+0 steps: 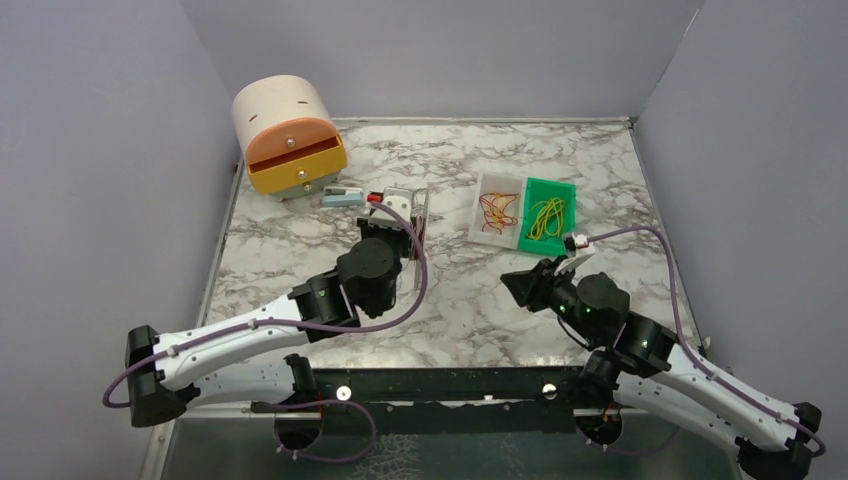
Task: Wrap the cables
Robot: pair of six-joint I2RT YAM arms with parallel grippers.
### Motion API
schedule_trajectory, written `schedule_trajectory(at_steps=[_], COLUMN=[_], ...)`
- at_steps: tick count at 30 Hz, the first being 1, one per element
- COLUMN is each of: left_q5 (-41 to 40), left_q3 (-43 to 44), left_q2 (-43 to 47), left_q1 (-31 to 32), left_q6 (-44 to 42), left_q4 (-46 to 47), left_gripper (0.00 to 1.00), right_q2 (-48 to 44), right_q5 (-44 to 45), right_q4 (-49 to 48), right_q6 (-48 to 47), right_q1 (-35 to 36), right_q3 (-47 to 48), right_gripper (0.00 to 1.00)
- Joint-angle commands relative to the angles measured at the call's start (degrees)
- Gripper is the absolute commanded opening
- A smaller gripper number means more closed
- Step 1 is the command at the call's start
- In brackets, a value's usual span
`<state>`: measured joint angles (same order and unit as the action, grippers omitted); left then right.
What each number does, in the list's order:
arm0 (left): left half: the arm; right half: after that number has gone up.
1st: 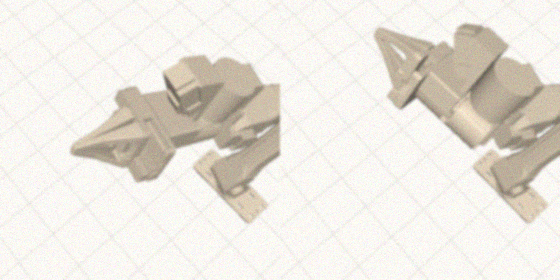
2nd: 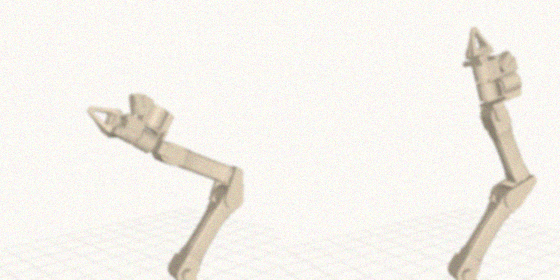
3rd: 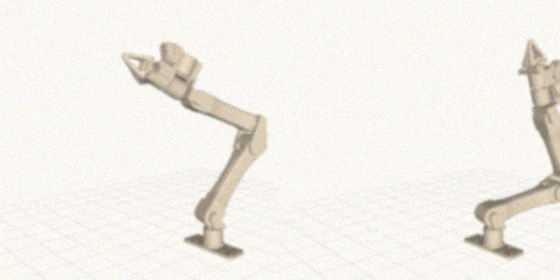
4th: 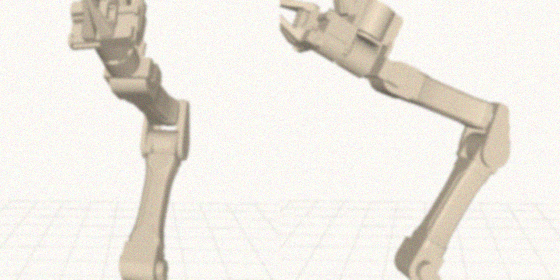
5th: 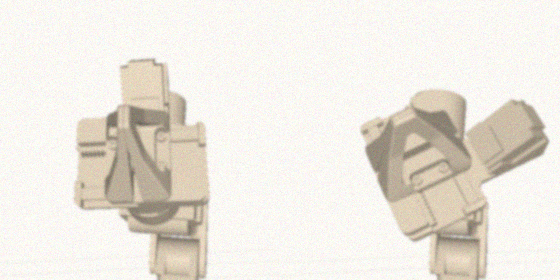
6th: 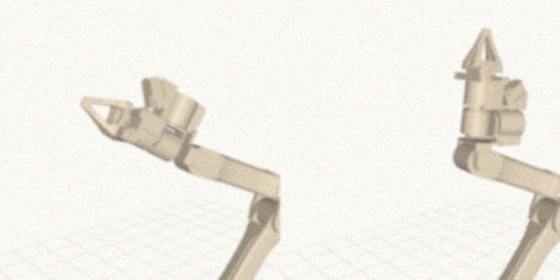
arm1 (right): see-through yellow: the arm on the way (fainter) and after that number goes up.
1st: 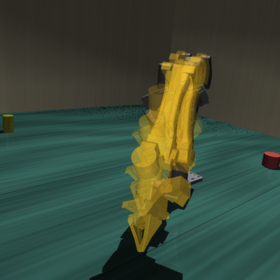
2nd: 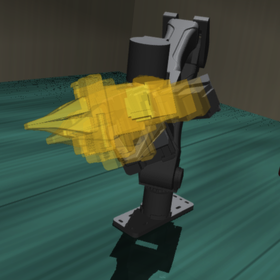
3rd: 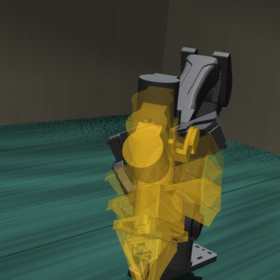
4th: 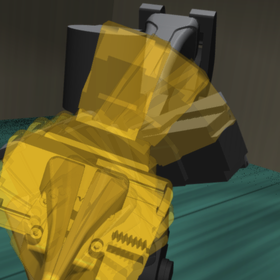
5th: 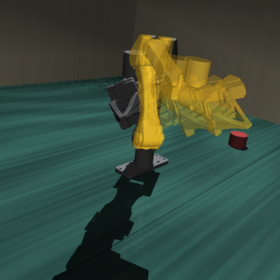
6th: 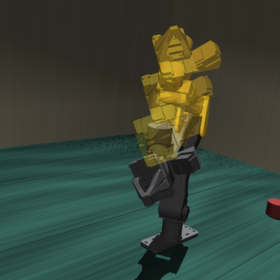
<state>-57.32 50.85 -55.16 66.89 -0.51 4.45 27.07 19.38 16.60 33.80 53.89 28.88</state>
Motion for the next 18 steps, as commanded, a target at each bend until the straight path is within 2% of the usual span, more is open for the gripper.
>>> schedule_trajectory(at_steps=[1, 4, 10, 18], left_q5=[-9.5, -12.4, -17.7, -16.2], left_q3=[5.7, 7.4, 7.6, 11.7], left_q2=[-5.4, -9.7, -17.8, -29.9], left_q1=[0.3, 0.3, -0.2, -3.8], left_q6=[-10.2, -14.9, -28.9, -29.8], left_q4=[2.5, 2.9, 10.3, 3.3], left_gripper=[0.0, 0.0, 0.0, 0.0], right_q2=[0.5, 1.4, 1.8, 0.7], right_q5=[0.4, 0.1, -0.1, -0.3], right_q4=[-0.6, -0.7, -0.7, -0.1], right_q6=[-2.2, -2.2, -2.3, -1.6], right_q1=[-0.2, -0.2, -0.2, -0.2], right_q3=[1.0, 1.0, 1.0, 0.2], right_gripper=[0.34, 0.34, 0.34, 0.34])
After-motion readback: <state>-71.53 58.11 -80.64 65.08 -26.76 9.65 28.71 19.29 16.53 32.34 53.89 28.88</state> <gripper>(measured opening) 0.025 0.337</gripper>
